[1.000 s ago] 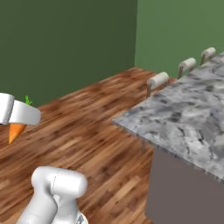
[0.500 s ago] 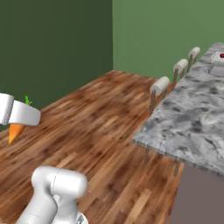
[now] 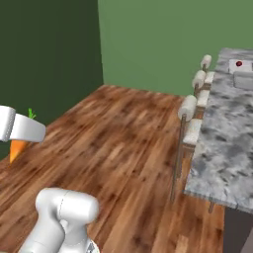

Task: Place the cold items (carrot and tomato) from the fridge in one tupperware on the dining counter. Place the warm items (kebab skewer and hot dog) in the stove area in another tupperware.

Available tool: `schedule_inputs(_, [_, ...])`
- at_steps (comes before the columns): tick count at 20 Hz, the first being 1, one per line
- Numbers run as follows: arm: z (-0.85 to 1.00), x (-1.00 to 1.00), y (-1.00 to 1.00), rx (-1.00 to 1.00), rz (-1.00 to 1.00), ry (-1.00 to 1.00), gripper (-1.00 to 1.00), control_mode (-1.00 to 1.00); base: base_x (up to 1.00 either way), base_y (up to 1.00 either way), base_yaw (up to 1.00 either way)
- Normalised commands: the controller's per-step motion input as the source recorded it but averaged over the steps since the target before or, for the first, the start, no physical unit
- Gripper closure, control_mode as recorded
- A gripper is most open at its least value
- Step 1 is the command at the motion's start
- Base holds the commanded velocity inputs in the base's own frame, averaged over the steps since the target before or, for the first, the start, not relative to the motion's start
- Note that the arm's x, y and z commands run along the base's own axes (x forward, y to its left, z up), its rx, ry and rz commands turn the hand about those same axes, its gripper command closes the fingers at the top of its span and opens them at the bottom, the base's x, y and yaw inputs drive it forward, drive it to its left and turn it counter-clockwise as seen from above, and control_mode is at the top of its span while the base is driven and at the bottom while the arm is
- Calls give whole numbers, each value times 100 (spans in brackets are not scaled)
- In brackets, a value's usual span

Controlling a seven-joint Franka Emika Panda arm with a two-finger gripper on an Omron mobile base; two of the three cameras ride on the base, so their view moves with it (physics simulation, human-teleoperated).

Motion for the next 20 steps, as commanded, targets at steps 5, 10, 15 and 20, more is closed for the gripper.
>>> schedule_inputs(5, [0,0,0,0,0,0,100,100,100,88,-34])
schedule_inputs(10, [0,0,0,0,0,0,100,100,100,83,-35])
schedule_inputs(15, [0,0,0,0,0,0,100,100,100,76,-40])
schedule_inputs(20, [0,0,0,0,0,0,100,100,100,72,-45])
